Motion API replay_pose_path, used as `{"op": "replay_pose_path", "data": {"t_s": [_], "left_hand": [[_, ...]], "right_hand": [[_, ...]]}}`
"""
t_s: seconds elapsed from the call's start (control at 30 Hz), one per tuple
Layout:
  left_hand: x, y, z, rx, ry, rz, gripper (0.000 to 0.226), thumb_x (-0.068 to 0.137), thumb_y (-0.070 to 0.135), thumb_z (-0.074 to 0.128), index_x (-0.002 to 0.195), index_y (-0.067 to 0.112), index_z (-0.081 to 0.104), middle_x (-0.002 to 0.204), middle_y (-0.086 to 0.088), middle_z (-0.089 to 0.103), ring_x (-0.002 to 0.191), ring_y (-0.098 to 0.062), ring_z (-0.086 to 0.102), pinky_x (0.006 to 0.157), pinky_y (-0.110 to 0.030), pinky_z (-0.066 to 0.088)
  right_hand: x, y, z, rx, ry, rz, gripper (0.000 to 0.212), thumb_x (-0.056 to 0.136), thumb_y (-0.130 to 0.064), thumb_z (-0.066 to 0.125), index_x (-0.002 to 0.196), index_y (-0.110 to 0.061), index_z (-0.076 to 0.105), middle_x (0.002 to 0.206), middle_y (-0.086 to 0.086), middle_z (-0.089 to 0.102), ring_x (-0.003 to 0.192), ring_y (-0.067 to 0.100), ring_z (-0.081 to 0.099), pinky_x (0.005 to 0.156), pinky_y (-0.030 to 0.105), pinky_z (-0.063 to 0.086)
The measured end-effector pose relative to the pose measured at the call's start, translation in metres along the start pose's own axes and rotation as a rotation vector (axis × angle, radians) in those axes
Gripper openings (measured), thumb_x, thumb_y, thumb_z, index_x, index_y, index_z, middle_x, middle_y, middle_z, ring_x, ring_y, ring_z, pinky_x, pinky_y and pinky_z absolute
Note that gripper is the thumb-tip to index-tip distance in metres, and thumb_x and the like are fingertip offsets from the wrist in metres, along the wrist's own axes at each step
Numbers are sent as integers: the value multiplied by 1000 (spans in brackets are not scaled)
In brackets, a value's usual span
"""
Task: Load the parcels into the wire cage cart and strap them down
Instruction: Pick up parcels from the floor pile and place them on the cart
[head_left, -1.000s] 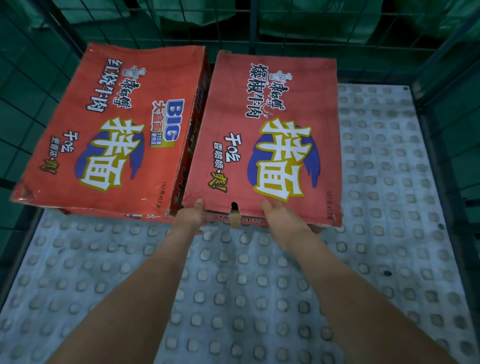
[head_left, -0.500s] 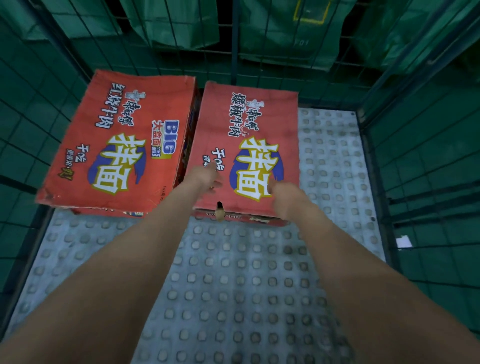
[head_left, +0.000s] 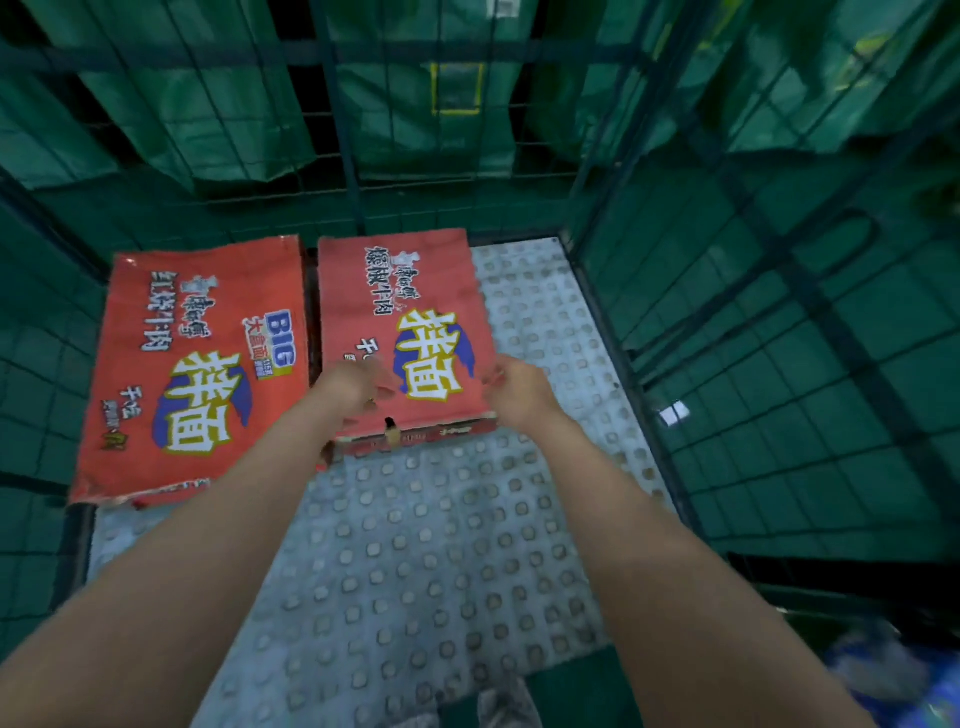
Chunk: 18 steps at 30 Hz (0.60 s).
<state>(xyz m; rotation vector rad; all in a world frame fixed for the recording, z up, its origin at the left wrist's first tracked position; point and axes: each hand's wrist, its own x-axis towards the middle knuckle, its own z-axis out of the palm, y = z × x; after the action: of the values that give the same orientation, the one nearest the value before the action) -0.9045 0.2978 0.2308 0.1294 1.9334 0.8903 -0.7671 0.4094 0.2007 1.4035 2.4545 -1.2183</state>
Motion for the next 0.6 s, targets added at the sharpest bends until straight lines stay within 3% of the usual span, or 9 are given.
{"op": "replay_pose_path", "data": {"t_s": [0.03, 0.1, 0.2, 0.27, 0.37, 0.43, 0.5, 0.6], "left_hand": [[-8, -1, 3, 32, -16, 17, 11, 101, 15, 36, 103, 13, 46, 72, 1, 61, 52, -5, 56, 41, -18, 39], [-24, -5, 8, 81, -20, 61, 12, 100, 20, 40, 101, 13, 49, 89, -6, 58, 55, -11, 53, 51, -21, 40], [-43, -13, 24, 125, -102, 110, 27, 102, 23, 37, 110, 7, 57, 110, -6, 57, 63, -15, 57, 50, -22, 40], [-55, -16, 36, 139, -160, 94, 34, 103, 29, 30, 97, 15, 60, 97, -4, 59, 59, -9, 54, 44, -16, 34], [-73, -21, 52, 213, -193, 88, 36, 103, 34, 24, 91, 22, 56, 78, 6, 55, 64, -8, 47, 58, -21, 25], [-85, -24, 66, 278, -264, 97, 33, 103, 32, 25, 95, 22, 55, 84, 4, 57, 66, -8, 46, 60, -23, 24], [-95, -29, 81, 318, -313, 91, 36, 102, 34, 26, 86, 22, 57, 91, 2, 58, 68, -9, 47, 60, -23, 24], [-110, -32, 112, 359, -398, 107, 39, 102, 35, 27, 78, 23, 55, 83, 3, 57, 66, -11, 46, 53, -22, 21]], "right_hand": [[-13, 0, -4, 42, 25, 15, 22, 88, -6, 53, 107, -5, 65, 106, 11, 67, 102, 25, 59, 80, 22, 40], [-45, -1, -12, 126, 77, 52, 18, 90, -7, 54, 102, -2, 65, 87, 4, 63, 88, 20, 56, 69, 16, 36], [-86, 2, -20, 175, 133, 101, 22, 90, -6, 51, 106, 2, 63, 89, 6, 61, 85, 21, 53, 79, 25, 42], [-106, 8, -25, 190, 138, 177, 24, 90, -7, 50, 109, -1, 63, 90, 5, 57, 80, 18, 52, 76, 28, 46], [-138, 24, -29, 275, 157, 270, 16, 93, -10, 50, 104, -6, 61, 86, 4, 55, 61, 13, 50, 52, 20, 41], [-159, 39, -35, 300, 213, 311, 19, 93, -12, 51, 107, -5, 61, 94, 10, 60, 70, 17, 53, 54, 23, 41], [-180, 54, -40, 329, 266, 367, 21, 93, -13, 50, 109, -6, 62, 111, 13, 63, 82, 18, 53, 59, 24, 42], [-207, 83, -46, 411, 330, 454, 15, 94, -11, 48, 99, -5, 61, 121, 15, 60, 90, 24, 58, 76, 34, 49]]}}
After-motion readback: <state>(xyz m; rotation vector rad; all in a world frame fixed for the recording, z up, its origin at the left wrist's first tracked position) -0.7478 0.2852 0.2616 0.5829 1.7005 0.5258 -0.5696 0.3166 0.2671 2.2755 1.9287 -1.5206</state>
